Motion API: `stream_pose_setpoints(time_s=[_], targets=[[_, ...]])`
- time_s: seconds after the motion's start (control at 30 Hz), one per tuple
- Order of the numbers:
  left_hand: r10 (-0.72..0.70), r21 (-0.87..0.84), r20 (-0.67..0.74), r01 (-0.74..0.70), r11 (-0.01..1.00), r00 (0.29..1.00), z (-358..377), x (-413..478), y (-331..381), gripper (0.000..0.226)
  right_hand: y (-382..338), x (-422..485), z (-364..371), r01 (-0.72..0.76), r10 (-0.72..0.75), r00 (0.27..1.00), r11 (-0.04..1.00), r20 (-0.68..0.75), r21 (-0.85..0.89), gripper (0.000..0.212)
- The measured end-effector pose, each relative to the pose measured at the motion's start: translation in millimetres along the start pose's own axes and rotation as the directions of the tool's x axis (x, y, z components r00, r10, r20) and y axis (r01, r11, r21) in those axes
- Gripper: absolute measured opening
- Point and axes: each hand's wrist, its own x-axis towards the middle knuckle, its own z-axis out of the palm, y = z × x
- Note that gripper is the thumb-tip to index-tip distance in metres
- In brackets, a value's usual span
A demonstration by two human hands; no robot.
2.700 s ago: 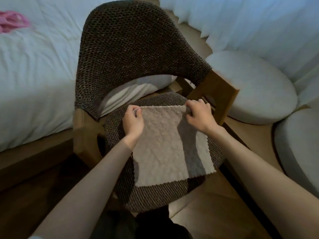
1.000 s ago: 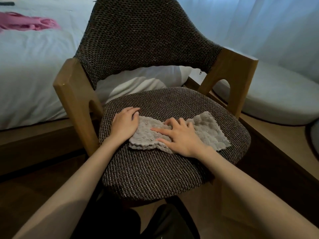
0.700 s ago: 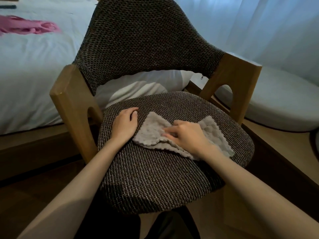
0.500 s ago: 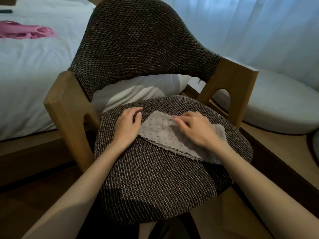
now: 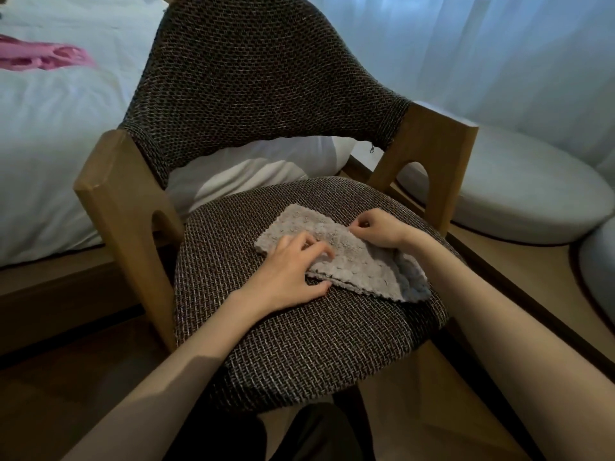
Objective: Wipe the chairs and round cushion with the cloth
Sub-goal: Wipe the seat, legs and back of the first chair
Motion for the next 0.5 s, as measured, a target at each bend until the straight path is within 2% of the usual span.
stream_pose_setpoints(time_s=[0.1,0.2,0.23,0.3,0.4,0.43,0.5], targets=[[0.035,0.009,-0.036,-0.034,0.999,0.999,4.8,5.4,5.8,0.044,-4.4,-10.8,-8.1,0.073,-0.055,0.983,0.992,-0.174,0.101,0.020],[0.053,0.028,-0.135,-0.050,0.998,0.990,5.1,9.0,7.4,0.031,-8.9,-23.1,-15.1,0.157,-0.154,0.945,0.987,-0.288,-0.011,0.016],[0.059,0.007,-0.179,-0.059,0.998,0.982,3.8,9.0,8.1,0.024,-10.8,-27.5,-17.3,0.196,-0.185,0.927,0.981,-0.327,0.003,0.013],[0.036,-0.093,-0.271,-0.063,0.994,0.962,-2.1,9.2,7.9,0.015,-14.1,-35.2,-23.4,0.289,-0.204,0.890,0.944,-0.408,0.159,0.008],[-0.116,-0.345,-0.405,-0.034,0.938,0.907,-24.6,10.7,11.2,0.012,-17.8,-49.6,-36.7,0.399,-0.133,0.830,0.819,-0.541,0.411,0.007],[-0.162,-0.418,-0.438,-0.041,0.907,0.884,-34.8,12.2,14.8,0.013,-19.3,-54.6,-40.1,0.431,-0.119,0.809,0.785,-0.575,0.445,0.007],[-0.197,-0.530,-0.472,-0.098,0.842,0.859,-54.6,14.8,26.7,0.016,-24.1,-65.3,-42.6,0.499,-0.148,0.748,0.768,-0.647,0.402,0.007]])
